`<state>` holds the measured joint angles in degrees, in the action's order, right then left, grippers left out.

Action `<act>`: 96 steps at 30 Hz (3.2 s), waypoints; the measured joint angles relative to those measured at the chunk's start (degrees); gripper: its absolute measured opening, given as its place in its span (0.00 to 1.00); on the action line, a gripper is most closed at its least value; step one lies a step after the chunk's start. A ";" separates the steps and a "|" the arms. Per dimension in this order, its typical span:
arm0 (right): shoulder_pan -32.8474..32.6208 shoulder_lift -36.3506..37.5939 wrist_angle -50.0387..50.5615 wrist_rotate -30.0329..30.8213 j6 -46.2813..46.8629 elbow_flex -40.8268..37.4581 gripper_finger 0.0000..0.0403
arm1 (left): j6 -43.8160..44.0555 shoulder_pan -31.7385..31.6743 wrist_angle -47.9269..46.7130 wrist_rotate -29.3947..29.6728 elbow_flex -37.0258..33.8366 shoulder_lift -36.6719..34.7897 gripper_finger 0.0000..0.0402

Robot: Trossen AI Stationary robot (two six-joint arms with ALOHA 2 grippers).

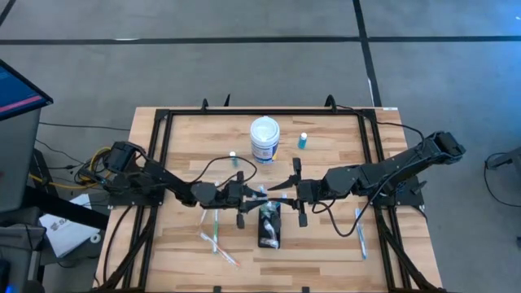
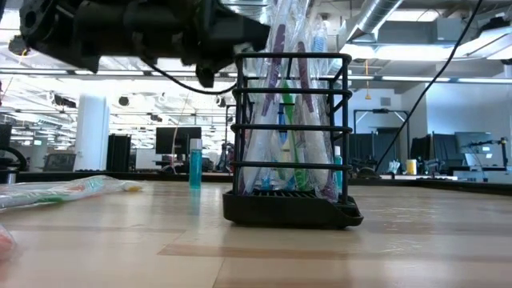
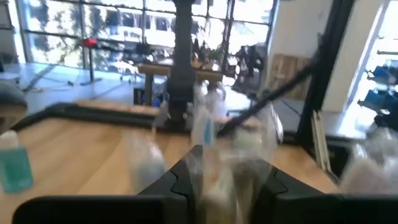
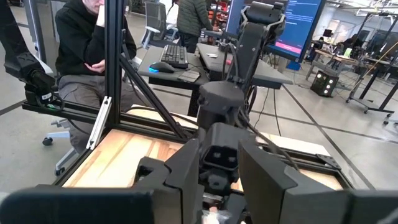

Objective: Pick & Place toothbrushing station
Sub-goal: Put the right green toothbrush into the black mesh organizer, then put the top orange toothbrush into the black mesh organizer

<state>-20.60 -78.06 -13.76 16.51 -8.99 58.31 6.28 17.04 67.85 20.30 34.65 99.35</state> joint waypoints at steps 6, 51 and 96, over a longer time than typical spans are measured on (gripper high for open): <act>0.00 0.00 0.02 0.00 0.00 0.00 0.25 | -1.83 -0.92 -2.33 -2.85 3.62 0.01 0.19; 0.00 0.00 0.04 0.00 -0.02 -0.01 0.25 | -3.17 -2.65 -25.51 -6.54 7.00 -12.29 0.40; 0.00 0.00 0.07 0.00 0.01 -0.01 0.25 | 52.80 -0.71 -104.70 -1.19 2.44 -32.48 0.32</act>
<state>-20.60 -78.06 -13.69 16.51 -8.98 58.30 59.08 16.33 -36.85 19.11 37.09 66.87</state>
